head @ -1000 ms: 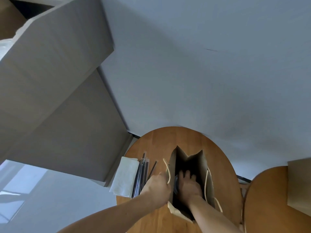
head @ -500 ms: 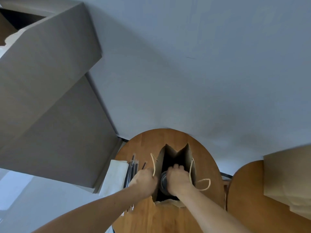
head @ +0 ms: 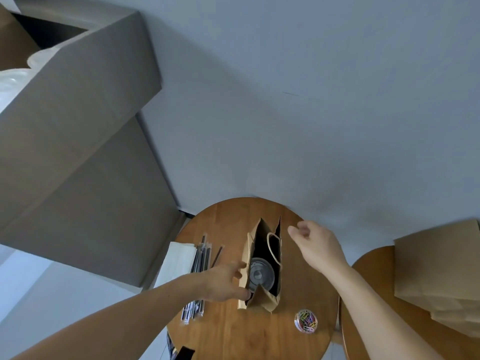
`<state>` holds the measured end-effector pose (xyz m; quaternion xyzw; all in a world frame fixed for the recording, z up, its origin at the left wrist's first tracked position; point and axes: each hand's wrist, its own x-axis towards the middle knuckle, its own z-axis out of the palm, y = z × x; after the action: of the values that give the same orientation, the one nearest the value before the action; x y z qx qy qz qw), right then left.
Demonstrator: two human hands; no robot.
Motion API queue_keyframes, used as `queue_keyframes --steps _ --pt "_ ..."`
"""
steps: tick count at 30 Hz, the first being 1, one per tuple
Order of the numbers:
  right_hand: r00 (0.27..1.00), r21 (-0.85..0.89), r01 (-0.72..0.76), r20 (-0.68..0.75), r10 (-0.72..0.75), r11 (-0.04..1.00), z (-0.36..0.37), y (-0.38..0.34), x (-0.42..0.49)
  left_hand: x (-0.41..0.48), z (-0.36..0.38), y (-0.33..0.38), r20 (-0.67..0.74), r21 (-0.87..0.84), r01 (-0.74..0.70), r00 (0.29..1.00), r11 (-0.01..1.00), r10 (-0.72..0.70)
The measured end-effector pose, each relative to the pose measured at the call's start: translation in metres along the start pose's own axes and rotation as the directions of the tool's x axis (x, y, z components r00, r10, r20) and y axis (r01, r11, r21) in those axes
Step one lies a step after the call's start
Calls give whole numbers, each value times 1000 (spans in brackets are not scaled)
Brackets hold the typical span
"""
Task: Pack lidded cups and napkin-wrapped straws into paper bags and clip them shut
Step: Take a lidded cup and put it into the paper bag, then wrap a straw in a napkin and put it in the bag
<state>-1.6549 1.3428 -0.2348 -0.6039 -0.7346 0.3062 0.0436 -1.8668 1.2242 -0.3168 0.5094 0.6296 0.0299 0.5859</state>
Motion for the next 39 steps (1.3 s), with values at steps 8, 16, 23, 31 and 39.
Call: queue_keyframes --steps 8,16,23,31,39 --pt "985 44 166 -60 -163 985 -5 -63 29 -9 -88 10 -388 262 30 918 964 77" --pt "944 14 312 104 -312 950 58 -162 48 -36 -148 -30 -579 126 135 814 983 -38" --pt "904 53 -64 427 36 997 209 -164 52 -30 -148 -116 -524 -11 288 814 957 -251" --pt "862 -170 -211 432 265 963 346 -107 49 9 -132 -186 -462 -195 348 792 917 -399" --pt "887 -247 -208 360 289 947 385 -98 51 16 -114 -212 -377 -285 339 821 897 -430"
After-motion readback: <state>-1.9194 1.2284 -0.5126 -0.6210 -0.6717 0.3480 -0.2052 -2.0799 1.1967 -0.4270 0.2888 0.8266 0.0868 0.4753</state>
